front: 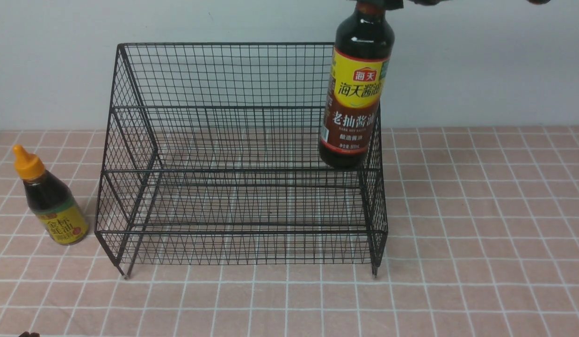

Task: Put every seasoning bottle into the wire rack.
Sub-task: Use the right arm to put the condiment bottle back on the shelf

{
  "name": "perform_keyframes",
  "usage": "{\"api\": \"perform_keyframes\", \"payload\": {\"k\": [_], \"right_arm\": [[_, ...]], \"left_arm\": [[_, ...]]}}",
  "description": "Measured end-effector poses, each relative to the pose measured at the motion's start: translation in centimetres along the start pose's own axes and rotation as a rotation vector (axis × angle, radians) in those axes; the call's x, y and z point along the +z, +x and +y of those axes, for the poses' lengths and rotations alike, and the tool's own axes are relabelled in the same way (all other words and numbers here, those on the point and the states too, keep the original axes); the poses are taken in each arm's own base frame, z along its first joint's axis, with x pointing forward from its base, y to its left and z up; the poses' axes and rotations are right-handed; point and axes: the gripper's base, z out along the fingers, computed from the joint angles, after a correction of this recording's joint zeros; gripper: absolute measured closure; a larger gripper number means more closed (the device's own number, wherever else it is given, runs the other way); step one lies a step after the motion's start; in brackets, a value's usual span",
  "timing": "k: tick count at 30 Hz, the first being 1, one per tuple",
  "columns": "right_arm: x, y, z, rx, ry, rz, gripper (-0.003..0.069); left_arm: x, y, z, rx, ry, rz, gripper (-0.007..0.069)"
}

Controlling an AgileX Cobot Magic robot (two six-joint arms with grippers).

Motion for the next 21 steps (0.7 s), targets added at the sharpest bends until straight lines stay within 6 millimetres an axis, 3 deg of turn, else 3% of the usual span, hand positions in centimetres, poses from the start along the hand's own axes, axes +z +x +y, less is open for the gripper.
{"api": "perform_keyframes", "payload": {"k": [8, 21], "right_arm": [[1.5, 1.3, -0.5, 0.012, -0.015, 0.062, 0.0387], [1.1, 3.3, 0.0, -0.077, -0.089, 0.290, 0.0388]], "left_arm": [[0.0, 0.0, 0.0, 0.000, 0.000, 0.000, 0.0631], [0.0, 0.0, 0.0, 0.000, 0.000, 0.000, 0.0631]]}}
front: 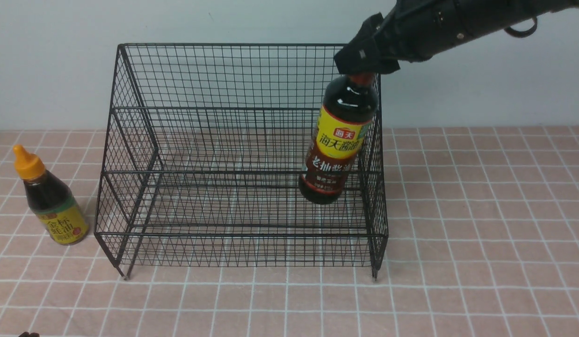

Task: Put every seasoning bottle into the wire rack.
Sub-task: Use the right arm to put the condiment bottle back on the shelf

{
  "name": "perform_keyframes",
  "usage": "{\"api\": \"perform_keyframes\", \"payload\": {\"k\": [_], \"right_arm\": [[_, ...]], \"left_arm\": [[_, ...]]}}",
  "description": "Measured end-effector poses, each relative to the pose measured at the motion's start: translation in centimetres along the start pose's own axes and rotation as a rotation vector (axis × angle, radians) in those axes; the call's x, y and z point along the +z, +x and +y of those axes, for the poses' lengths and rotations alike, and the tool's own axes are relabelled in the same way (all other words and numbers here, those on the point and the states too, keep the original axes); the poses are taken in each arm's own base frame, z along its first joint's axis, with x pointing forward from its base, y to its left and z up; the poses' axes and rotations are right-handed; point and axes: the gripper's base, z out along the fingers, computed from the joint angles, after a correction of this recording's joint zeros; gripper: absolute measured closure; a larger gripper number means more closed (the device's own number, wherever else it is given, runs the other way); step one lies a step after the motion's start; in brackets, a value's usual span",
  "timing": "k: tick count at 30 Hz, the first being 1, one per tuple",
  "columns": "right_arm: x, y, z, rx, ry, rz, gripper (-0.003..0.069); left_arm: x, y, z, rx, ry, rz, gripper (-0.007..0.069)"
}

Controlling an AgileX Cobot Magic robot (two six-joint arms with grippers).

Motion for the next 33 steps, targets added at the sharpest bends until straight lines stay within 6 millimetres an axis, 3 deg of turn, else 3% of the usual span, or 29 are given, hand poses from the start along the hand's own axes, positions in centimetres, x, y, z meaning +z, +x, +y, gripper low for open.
{"api": "perform_keyframes", "payload": {"k": [8, 16, 26, 31, 33], "right_arm": [[0.9, 0.5, 0.2, -0.044, 0.012, 0.058, 0.0388], [4.1, 0.6, 3.0, -0.141, 0.014, 0.088, 0.0389], [4.7, 0.4, 4.1, -0.157, 0.046, 0.091, 0.0389], [4.3, 0.1, 4.3, -0.083, 0.048, 0.075, 0.0324], [3.1, -0.5, 4.6, -0.052, 0.051, 0.045, 0.0263]], "left_arm": [[0.0, 0.0, 0.0, 0.000, 0.000, 0.000, 0.0631], [0.0, 0.0, 0.0, 0.000, 0.000, 0.000, 0.0631], [0.0, 0.0, 0.0, 0.000, 0.000, 0.000, 0.0631], [0.0, 0.0, 0.0, 0.000, 0.000, 0.000, 0.0631], [0.0, 0.0, 0.0, 0.000, 0.000, 0.000, 0.0631]]}}
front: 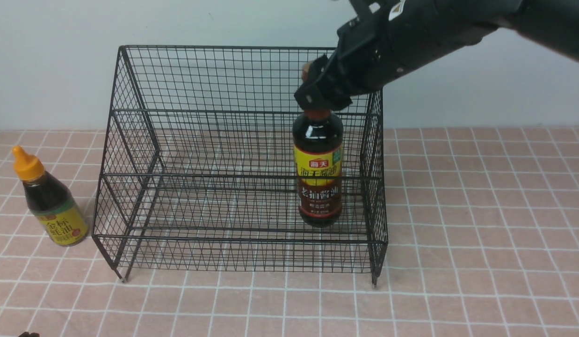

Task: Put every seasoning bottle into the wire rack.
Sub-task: Use the right arm to put the condiment bottle back on the shelf, then use the left arm to grab the condiment bottle closest to it

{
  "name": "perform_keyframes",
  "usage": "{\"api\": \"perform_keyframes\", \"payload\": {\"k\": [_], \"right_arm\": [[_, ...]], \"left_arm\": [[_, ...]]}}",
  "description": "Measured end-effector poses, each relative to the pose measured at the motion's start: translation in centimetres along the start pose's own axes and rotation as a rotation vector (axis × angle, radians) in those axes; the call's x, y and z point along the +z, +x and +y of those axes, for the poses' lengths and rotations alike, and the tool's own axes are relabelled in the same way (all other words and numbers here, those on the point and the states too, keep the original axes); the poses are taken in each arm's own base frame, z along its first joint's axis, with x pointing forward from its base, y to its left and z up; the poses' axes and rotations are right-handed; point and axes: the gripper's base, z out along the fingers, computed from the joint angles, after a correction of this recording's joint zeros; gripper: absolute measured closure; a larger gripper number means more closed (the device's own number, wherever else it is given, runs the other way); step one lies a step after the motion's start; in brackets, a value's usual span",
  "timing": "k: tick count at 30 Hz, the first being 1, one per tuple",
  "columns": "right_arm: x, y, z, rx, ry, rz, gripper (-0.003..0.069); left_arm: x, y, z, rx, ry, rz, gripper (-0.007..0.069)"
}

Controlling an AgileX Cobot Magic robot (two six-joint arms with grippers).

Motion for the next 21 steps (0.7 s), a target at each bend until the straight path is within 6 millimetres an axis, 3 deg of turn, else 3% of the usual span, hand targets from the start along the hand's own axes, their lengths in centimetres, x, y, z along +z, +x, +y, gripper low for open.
{"api": "perform_keyframes", "payload": {"k": [3, 4, 5, 7, 8, 9, 12, 14, 18, 21], "right_arm": [[-3.6, -1.2, 0.7, 0.023, 0.034, -0.070, 0.0178], [-4.4, -1.4, 0.8, 0.021, 0.042, -0.084, 0.0169], [-6.4, -1.8, 1.1, 0.019, 0.075, -0.115, 0.0155], [-7.7, -2.0, 1.2, 0.020, 0.097, -0.132, 0.0153], [-10.0, -2.1, 1.6, 0.029, 0.132, -0.156, 0.0158], [-10.3, -2.1, 1.6, 0.034, 0.141, -0.158, 0.0159], [-16.5, -1.8, 2.8, 0.080, 0.215, -0.214, 0.0263], [-18.6, -1.5, 3.2, 0.095, 0.245, -0.239, 0.0326], [-26.4, 0.7, 4.6, 0.175, 0.372, -0.312, 0.0607], [-29.5, 3.0, 5.3, 0.216, 0.428, -0.344, 0.0657]], "left_arm": [[0.0, 0.0, 0.0, 0.000, 0.000, 0.000, 0.0631], [0.0, 0.0, 0.0, 0.000, 0.000, 0.000, 0.0631], [0.0, 0.0, 0.0, 0.000, 0.000, 0.000, 0.0631], [0.0, 0.0, 0.0, 0.000, 0.000, 0.000, 0.0631], [0.0, 0.0, 0.0, 0.000, 0.000, 0.000, 0.0631], [0.0, 0.0, 0.0, 0.000, 0.000, 0.000, 0.0631], [0.0, 0.0, 0.0, 0.000, 0.000, 0.000, 0.0631], [0.0, 0.0, 0.0, 0.000, 0.000, 0.000, 0.0631], [0.0, 0.0, 0.0, 0.000, 0.000, 0.000, 0.0631], [0.0, 0.0, 0.0, 0.000, 0.000, 0.000, 0.0631]]}}
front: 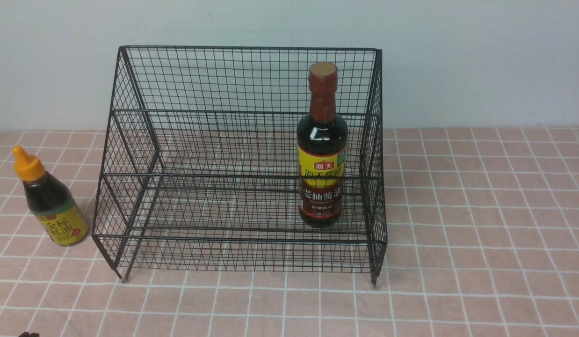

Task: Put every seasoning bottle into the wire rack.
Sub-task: Use the left arm to grab the condiment bottle closest to it

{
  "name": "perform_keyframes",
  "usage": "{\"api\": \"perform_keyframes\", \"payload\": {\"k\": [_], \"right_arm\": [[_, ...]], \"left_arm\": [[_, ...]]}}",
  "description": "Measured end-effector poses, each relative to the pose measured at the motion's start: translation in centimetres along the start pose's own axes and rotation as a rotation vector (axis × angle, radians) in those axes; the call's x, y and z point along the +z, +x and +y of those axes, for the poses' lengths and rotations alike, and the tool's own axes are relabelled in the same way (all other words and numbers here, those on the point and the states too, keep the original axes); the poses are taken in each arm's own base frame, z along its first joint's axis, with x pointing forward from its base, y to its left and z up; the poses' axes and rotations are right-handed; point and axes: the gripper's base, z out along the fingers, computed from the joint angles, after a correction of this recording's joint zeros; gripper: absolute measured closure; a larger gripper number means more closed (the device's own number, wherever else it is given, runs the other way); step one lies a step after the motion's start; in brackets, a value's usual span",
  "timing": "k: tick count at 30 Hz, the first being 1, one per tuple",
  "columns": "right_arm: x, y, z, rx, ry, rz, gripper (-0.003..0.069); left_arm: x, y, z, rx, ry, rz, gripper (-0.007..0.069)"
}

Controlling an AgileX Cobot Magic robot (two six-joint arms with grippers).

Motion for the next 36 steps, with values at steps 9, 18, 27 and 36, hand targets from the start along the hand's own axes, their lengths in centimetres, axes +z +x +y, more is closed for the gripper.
{"api": "perform_keyframes", "payload": {"k": [9, 18, 27, 36], "right_arm": [[-4.6, 9.5, -1.4, 0.150, -0.020, -0.117, 0.0671], [-4.3, 18.1, -1.8, 0.182, -0.065, -0.198, 0.0672], [-1.8, 22.1, -1.9, 0.029, -0.040, -0.252, 0.0672], [0.3, 28.1, -2.9, 0.004, 0.118, -0.429, 0.0672]], "left_arm": [[0.0, 0.0, 0.0, 0.000, 0.000, 0.000, 0.0631], [0.0, 0.0, 0.0, 0.000, 0.000, 0.000, 0.0631], [0.0, 0.0, 0.0, 0.000, 0.000, 0.000, 0.0631], [0.0, 0.0, 0.0, 0.000, 0.000, 0.000, 0.0631]]}}
